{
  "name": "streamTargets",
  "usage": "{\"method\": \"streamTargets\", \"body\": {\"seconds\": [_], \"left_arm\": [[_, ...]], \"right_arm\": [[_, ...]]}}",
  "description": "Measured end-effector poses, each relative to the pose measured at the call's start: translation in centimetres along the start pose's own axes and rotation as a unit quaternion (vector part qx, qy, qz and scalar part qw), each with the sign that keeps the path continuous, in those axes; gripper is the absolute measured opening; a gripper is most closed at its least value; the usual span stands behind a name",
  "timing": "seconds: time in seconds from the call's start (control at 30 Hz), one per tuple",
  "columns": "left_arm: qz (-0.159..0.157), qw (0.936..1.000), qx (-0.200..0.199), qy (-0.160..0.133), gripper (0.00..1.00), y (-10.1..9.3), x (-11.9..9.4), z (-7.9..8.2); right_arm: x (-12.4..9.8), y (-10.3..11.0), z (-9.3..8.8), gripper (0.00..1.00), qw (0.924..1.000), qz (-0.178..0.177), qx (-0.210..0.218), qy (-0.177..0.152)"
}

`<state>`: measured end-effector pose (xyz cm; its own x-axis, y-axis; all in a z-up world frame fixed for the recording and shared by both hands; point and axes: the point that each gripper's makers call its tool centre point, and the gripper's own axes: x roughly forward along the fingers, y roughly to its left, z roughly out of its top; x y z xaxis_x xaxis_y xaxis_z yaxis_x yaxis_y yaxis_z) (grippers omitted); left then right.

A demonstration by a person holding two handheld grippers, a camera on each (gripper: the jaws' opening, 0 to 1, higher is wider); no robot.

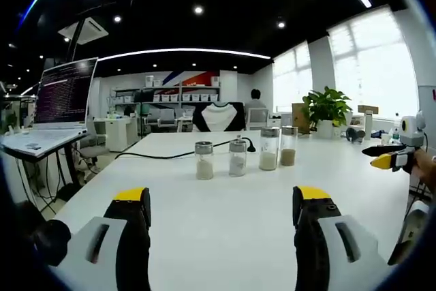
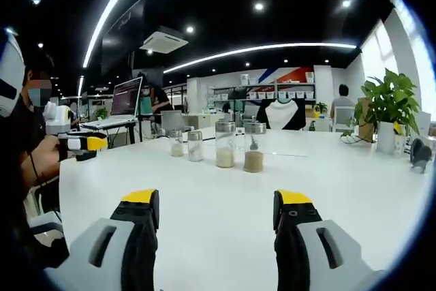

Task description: Rotate the seasoning bottle until the label or dispensing opening points toward the visible target arrow and the bottle remains upright within the marked orientation range

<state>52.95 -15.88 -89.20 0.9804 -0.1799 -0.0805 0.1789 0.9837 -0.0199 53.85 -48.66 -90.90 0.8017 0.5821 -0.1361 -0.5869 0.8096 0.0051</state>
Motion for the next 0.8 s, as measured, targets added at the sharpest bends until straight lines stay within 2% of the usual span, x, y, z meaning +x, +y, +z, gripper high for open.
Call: {"method": "streamTargets", "body": {"seconds": [0.33, 0.47, 0.53, 0.63, 0.8], "left_arm": [[0.008, 1.0, 0.001, 0.001, 0.91, 0.4, -0.4, 0.1], [0.005, 0.9999, 0.009, -0.007, 0.92, 0.2, -0.4, 0.6], [0.007, 0.9998, 0.014, -0.014, 0.93, 0.2, -0.5, 1.0], [0.052, 0.9978, 0.037, -0.02, 0.97, 1.5, -0.9, 1.5], [0.046, 0.9981, 0.011, -0.039, 0.99, 1.7, -1.1, 2.3]], "right_arm": [[0.0, 0.0, -0.1, 0.68, 1.0, 0.001, 0.003, -0.001], [-0.1, 0.2, 0.6, 0.69, 0.9999, 0.001, -0.002, -0.012], [-0.3, -0.2, 1.1, 0.7, 0.9996, -0.014, -0.011, -0.02], [-0.6, -0.8, 1.5, 0.76, 0.9989, -0.033, -0.026, -0.021], [-0.9, -1.0, 2.8, 0.89, 0.9978, -0.038, -0.026, -0.047]]}}
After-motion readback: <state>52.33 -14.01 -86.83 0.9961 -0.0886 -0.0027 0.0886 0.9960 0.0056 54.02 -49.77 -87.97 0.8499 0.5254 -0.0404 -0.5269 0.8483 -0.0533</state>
